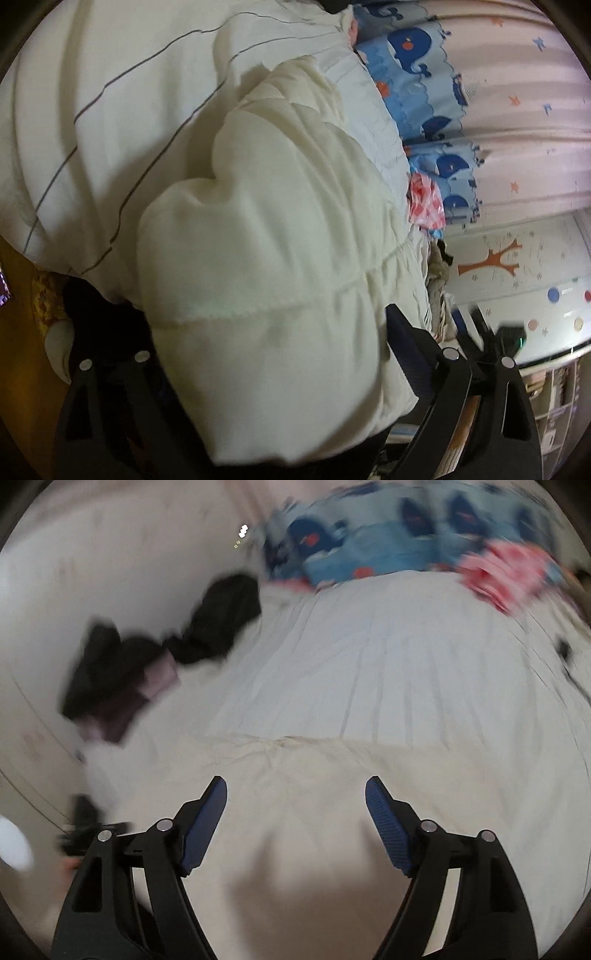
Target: Fold large clothes
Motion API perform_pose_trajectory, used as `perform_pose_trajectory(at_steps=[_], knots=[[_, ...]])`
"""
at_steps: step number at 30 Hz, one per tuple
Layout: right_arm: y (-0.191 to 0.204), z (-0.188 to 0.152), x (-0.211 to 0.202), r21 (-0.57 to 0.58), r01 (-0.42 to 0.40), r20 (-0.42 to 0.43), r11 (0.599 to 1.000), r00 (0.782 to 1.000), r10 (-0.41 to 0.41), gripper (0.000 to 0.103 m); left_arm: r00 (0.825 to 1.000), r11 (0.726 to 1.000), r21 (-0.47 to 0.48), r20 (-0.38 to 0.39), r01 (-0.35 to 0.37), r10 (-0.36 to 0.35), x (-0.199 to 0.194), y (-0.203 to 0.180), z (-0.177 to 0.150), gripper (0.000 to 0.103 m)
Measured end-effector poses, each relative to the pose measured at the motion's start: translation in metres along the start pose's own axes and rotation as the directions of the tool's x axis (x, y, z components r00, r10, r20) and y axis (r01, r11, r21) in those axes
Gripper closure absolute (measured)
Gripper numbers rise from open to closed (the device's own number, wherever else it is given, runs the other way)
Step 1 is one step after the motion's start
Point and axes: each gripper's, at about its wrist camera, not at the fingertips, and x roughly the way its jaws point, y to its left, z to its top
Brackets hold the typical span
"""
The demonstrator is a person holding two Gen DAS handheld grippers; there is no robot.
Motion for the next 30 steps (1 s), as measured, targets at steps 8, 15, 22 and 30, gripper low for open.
perform_pose_trajectory(at_steps=[8, 15, 22, 30], knots=[[0.022, -0.006, 0.177, -0.161, 0.202, -0.342, 0.966, 0.907, -0.247, 0.025, 0.999, 1.000, -0.021, 0.028, 0.018, -0.017, 0.011, 0.002, 0.000, 0.013], [0.078, -0.025, 0.086, -0.232, 0.132, -0.162, 0.964, 0.972, -0.172, 0.016, 1.000, 1.000, -0.008, 0.020, 0.022, -0.022, 0.012, 0.008, 0.003, 0.013], [0.087, -0.052, 0.098, -0.288, 0.161, -0.233, 0.944, 0.944, -0.232, 0.012, 0.999, 1.000, -0.007, 0.052, -0.001, 0.001, 0.004, 0.000, 0.002, 0.013], [0.102, -0.084, 0.084, -0.399, 0.149, -0.266, 0.905, 0.926, -0.269, 0.009, 0.998, 1.000, -0.019, 0.062, -0.006, 0.007, 0.005, 0.005, 0.001, 0.013]])
